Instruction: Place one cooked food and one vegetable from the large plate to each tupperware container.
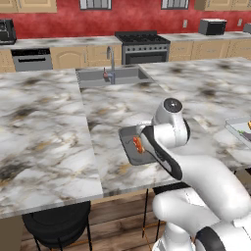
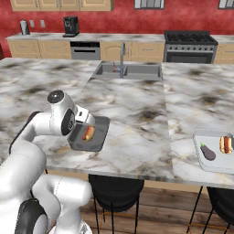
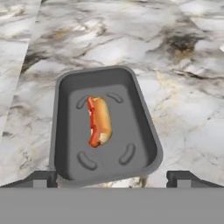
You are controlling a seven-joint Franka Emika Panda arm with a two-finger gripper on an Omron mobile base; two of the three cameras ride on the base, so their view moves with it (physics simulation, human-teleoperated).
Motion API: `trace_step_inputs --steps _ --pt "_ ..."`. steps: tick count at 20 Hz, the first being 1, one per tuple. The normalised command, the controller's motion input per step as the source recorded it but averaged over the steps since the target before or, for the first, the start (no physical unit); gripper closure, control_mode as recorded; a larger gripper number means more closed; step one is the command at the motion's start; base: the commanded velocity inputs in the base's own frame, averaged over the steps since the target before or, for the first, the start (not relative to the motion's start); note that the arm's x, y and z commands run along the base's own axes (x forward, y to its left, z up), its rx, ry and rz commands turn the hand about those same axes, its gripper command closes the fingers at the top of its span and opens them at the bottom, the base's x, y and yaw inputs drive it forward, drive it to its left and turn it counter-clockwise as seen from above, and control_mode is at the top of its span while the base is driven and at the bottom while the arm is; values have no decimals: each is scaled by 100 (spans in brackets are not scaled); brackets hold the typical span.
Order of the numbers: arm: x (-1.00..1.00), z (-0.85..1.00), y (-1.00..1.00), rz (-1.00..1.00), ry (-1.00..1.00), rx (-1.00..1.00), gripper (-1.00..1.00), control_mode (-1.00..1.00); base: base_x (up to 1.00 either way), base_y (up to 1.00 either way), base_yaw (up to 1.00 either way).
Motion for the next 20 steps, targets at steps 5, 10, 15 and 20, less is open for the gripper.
trace_step_inputs --steps 5,10,15,20 --pt "-64 60 4 -2 -27 0 -100 -100 0 0 0" --pt "-61 37 2 0 -29 0 -100 -100 0 0 0" --pt "-62 53 0 0 -22 0 -100 -100 0 0 0" --pt "-34 86 0 0 11 0 -100 -100 0 0 0"
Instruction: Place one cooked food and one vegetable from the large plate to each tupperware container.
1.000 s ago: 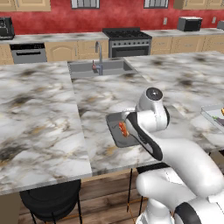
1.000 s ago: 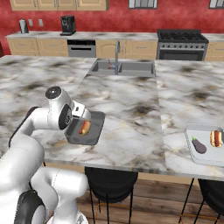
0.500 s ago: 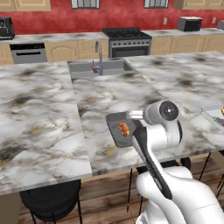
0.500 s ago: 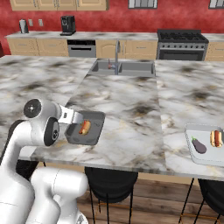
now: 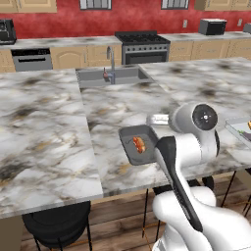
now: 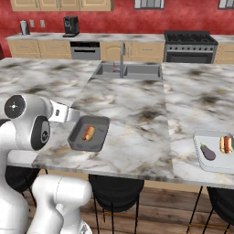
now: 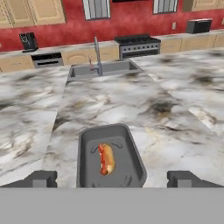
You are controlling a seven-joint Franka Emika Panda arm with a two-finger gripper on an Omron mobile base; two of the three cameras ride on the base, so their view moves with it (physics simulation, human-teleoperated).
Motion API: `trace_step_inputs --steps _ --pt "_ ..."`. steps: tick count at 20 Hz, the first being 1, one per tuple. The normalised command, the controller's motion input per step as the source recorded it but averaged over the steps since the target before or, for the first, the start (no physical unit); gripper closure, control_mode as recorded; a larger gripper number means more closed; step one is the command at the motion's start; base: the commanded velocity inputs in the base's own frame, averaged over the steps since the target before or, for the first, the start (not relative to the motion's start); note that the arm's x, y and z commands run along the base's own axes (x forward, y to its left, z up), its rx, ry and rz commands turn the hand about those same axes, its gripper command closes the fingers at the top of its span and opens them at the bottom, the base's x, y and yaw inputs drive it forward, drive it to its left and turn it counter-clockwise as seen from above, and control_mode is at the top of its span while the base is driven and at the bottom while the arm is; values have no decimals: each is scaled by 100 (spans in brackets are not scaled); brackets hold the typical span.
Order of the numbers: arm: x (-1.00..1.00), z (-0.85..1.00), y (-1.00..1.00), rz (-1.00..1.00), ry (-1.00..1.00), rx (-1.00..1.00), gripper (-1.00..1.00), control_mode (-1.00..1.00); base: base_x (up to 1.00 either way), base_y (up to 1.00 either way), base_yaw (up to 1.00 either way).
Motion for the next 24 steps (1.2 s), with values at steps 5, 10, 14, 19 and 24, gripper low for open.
trace_step_inputs --steps 5,10,14,19,24 --pt "-12 9 0 0 11 0 -100 100 -47 -10 0" --pt "0 0 0 0 0 0 -100 100 -74 -84 0" --pt "0 0 0 0 0 0 -100 100 -27 -100 4" --pt "0 0 0 0 0 0 -100 100 -4 -100 4" --pt "0 0 0 0 0 0 -100 100 0 -100 1"
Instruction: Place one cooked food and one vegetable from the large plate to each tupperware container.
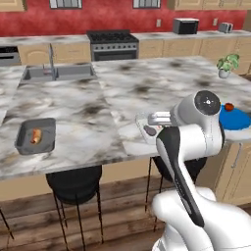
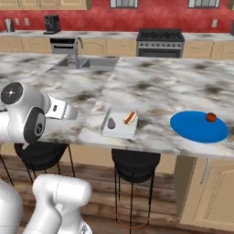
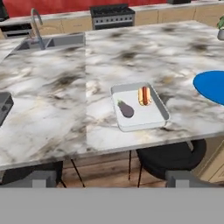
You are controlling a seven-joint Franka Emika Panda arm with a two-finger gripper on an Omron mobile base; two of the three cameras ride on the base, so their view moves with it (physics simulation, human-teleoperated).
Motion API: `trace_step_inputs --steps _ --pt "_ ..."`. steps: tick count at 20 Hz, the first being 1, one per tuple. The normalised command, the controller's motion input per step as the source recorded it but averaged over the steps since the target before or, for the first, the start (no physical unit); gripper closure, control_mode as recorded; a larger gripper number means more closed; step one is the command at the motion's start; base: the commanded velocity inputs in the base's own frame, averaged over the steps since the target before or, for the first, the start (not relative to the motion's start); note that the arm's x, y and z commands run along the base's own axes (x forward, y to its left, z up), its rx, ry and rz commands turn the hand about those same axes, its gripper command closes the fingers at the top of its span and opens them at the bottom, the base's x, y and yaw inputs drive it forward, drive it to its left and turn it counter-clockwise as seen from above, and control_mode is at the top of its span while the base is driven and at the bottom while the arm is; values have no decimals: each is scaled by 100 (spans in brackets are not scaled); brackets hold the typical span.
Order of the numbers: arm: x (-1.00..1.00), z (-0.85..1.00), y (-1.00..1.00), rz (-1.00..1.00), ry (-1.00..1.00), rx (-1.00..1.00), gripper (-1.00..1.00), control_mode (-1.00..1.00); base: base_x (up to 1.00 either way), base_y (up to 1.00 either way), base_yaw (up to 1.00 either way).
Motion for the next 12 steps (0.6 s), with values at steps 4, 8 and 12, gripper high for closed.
trace_step_inputs --steps 4,8,12 --pt "0 0 0 0 0 0 -100 100 0 -100 1" --pt "0 0 0 0 0 0 -100 100 2 -100 1" --pt "0 0 0 0 0 0 -100 100 21 -100 4"
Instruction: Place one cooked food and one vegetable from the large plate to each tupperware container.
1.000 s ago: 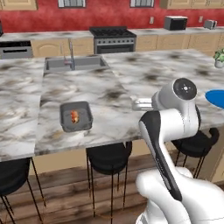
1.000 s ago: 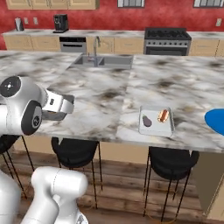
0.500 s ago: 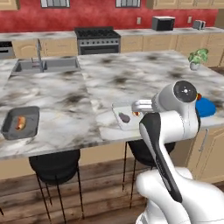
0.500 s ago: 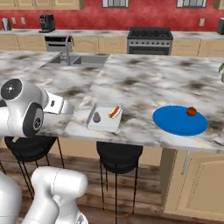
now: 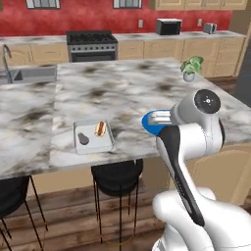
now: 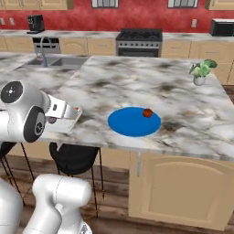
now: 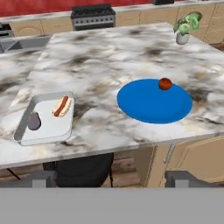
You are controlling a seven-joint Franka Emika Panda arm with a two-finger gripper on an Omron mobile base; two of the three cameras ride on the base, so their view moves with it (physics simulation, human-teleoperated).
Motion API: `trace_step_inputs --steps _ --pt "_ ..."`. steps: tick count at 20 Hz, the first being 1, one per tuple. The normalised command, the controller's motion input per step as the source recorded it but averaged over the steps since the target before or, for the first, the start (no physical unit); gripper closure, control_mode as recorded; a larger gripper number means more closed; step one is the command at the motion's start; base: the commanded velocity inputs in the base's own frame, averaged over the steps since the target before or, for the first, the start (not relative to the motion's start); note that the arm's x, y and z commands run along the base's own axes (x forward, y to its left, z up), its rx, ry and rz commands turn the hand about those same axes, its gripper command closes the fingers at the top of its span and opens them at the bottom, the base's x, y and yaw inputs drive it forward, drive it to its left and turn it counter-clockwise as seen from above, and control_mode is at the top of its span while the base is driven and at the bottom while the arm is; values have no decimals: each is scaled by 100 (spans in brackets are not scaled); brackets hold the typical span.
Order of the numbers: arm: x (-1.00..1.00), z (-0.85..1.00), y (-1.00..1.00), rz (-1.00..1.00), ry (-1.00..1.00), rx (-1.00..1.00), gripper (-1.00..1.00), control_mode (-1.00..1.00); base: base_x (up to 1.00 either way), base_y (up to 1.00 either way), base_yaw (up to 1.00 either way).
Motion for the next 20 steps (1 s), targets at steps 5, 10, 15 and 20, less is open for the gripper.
trace_step_inputs --steps 5,10,15,20 --pt "0 0 0 0 0 0 -100 100 77 -100 6" --pt "0 0 0 0 0 0 -100 100 96 -100 11" --pt "0 0 0 0 0 0 -100 100 82 -41 13" --pt "0 0 0 0 0 0 -100 100 38 0 19"
